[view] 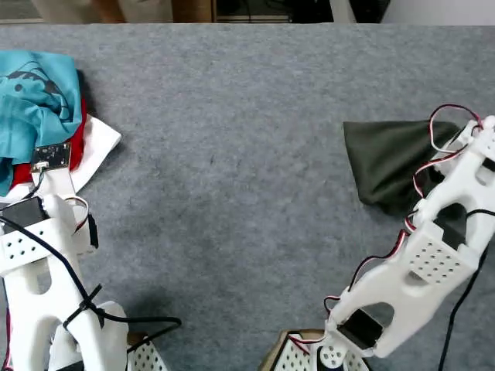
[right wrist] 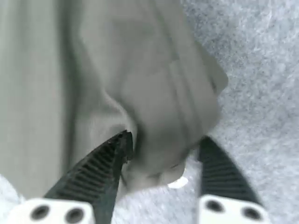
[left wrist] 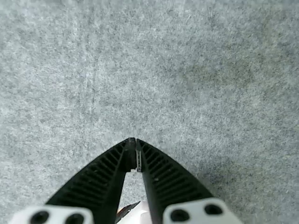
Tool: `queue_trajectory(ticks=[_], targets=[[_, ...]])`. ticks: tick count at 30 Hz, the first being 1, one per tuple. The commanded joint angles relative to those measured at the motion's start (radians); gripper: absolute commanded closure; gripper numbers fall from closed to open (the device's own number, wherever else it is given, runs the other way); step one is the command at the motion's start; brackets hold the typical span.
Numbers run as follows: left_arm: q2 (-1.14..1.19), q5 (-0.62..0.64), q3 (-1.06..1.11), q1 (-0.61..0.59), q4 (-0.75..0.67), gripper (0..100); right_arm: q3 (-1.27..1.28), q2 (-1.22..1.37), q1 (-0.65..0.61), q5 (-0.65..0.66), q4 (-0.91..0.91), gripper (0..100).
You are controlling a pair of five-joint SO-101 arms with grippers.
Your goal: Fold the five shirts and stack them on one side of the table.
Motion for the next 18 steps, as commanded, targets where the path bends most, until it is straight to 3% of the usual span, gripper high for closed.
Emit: queue_trajectory(ticks=[1, 6, 10, 13, 18], targets=[[-0.021, -0.009, -0.068, 0.000, 0.009, 98, -0.163, -0.012, 0.015, 0.035, 0.123, 59.5], [-0.021, -0.009, -0.091, 0.000, 0.009, 98, -0.440, -0.005, 0.013, 0.034, 0.333, 78.2], [-0.021, -0.009, -0.087, 0.000, 0.009, 98, -0.492, 0.001, 0.001, 0.040, 0.295, 99.8], [-0.021, -0.009, -0.089, 0.000, 0.009, 98, -0.424, 0.051, -0.007, 0.034, 0.245, 96.1], [-0.021, -0.032, -0.089, -0.005, 0.009, 98, -0.377, 0.205, 0.036, -0.017, 0.166, 99.3]])
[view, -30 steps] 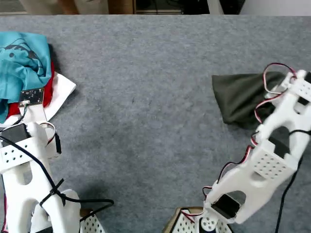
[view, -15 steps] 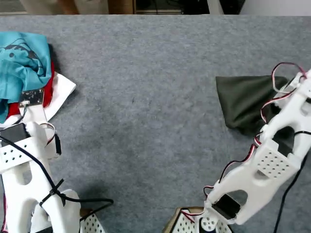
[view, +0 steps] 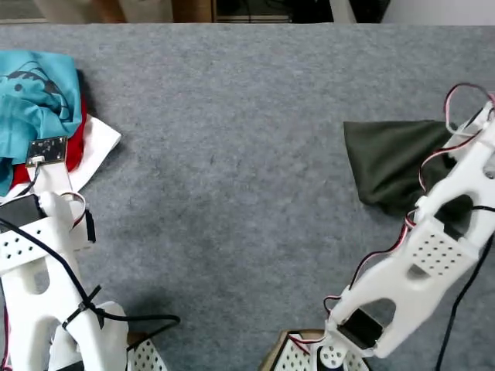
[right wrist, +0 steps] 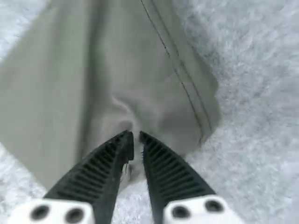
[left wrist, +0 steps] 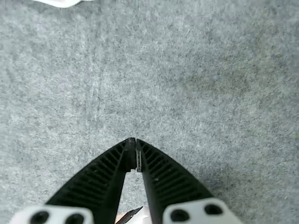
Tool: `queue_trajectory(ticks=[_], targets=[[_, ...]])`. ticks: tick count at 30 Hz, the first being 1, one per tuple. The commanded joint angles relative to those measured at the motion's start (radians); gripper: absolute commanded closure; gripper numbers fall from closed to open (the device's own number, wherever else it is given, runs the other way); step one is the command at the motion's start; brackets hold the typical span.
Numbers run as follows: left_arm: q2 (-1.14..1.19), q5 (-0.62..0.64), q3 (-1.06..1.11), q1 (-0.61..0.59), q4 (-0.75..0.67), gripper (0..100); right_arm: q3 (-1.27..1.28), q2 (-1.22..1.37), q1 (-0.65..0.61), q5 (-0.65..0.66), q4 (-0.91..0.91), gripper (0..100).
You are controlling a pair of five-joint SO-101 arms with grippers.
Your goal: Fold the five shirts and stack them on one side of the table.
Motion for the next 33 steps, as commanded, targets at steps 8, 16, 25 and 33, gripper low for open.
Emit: queue_trajectory(ticks=[8, 16, 25, 33], targets=[[-0.021, -0.035, -0.040, -0.005, 0.008, 98, -0.022, 0.176, 0.073, -0.026, -0.097, 99.3], [-0.021, -0.035, -0.043, -0.006, 0.006, 98, -0.418, 0.128, -0.007, -0.028, 0.135, 99.3], [-0.030, -0.031, -0.044, -0.015, 0.002, 98, -0.366, 0.119, -0.229, -0.032, 0.129, 99.3], [-0.021, -0.037, -0.097, -0.160, -0.002, 98, -0.079, 0.239, -0.318, -0.083, -0.021, 99.3]])
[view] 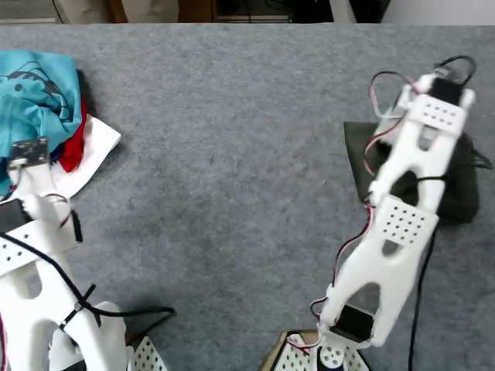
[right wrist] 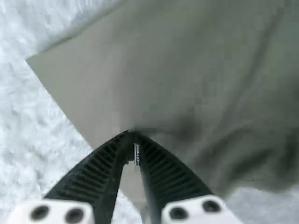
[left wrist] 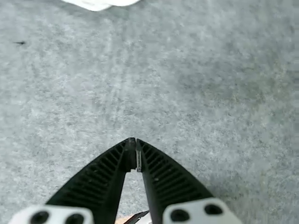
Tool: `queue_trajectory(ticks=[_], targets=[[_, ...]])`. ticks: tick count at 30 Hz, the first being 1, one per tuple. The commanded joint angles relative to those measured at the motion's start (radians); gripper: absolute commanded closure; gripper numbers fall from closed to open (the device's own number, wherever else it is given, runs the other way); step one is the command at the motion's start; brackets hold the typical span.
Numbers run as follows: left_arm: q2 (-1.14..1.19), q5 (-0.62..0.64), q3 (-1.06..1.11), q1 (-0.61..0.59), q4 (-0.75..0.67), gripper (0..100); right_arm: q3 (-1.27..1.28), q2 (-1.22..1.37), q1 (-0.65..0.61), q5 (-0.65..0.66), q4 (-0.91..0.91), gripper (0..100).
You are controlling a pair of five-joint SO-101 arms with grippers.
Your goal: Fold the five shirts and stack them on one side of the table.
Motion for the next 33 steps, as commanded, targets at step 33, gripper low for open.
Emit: queue_trajectory(ticks=[33], targets=[[-0.022, 0.078, -0.206, -0.061, 0.204, 98, 0.424, -0.357, 0.027, 0.221, 0.074, 99.3]])
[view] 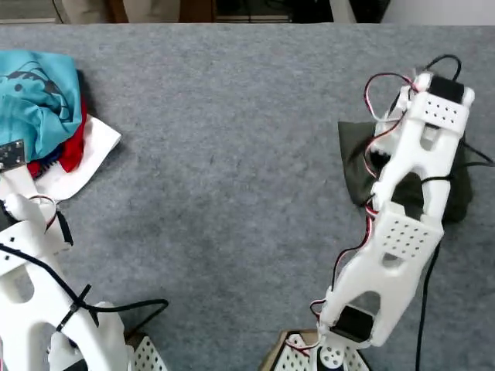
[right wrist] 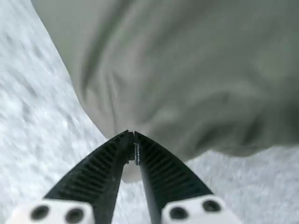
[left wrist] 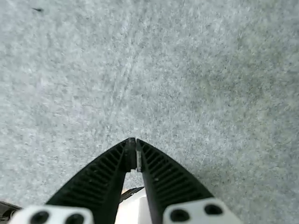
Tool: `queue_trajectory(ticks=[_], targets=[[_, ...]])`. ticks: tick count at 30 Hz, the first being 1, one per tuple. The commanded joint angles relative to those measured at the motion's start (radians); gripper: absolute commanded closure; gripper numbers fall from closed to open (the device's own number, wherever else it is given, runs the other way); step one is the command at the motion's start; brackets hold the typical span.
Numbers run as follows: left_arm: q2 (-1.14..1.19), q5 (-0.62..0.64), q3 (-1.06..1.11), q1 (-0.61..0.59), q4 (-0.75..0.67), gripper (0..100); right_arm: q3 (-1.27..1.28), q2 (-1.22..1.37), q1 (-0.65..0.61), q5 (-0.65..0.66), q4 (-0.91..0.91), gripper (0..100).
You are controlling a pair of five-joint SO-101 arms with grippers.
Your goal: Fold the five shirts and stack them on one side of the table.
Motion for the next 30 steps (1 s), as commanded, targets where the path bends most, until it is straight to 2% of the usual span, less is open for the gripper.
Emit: queue_trajectory(ticks=[1, 9, 11, 15, 19, 22, 25, 28, 30], targets=[[-0.022, 0.011, -0.092, -0.014, 0.035, 98, 0.104, -0.082, 0.019, 0.015, 0.002, 99.3], [-0.012, 0.009, -0.110, -0.011, 0.029, 98, 0.240, 0.031, 0.027, -0.021, -0.210, 99.3], [-0.016, 0.000, -0.120, -0.008, 0.020, 98, 0.206, 0.033, 0.033, -0.023, -0.176, 99.3], [-0.019, -0.064, -0.158, -0.011, -0.009, 98, 0.047, -0.018, 0.013, -0.025, 0.006, 99.3], [-0.010, -0.058, -0.206, -0.031, -0.061, 98, -0.059, -0.122, 0.013, -0.025, 0.020, 99.3], [-0.008, -0.002, -0.227, -0.046, -0.140, 96, -0.071, -0.216, 0.007, -0.023, 0.018, 99.3], [0.030, 0.060, -0.250, -0.072, -0.245, 87, -0.068, -0.300, 0.007, -0.023, 0.018, 99.3], [0.140, 0.100, -0.301, -0.075, -0.370, 80, -0.067, -0.366, 0.007, -0.023, 0.018, 99.3], [0.263, 0.149, -0.359, -0.077, -0.453, 78, -0.067, -0.400, -0.005, -0.023, 0.018, 99.3]])
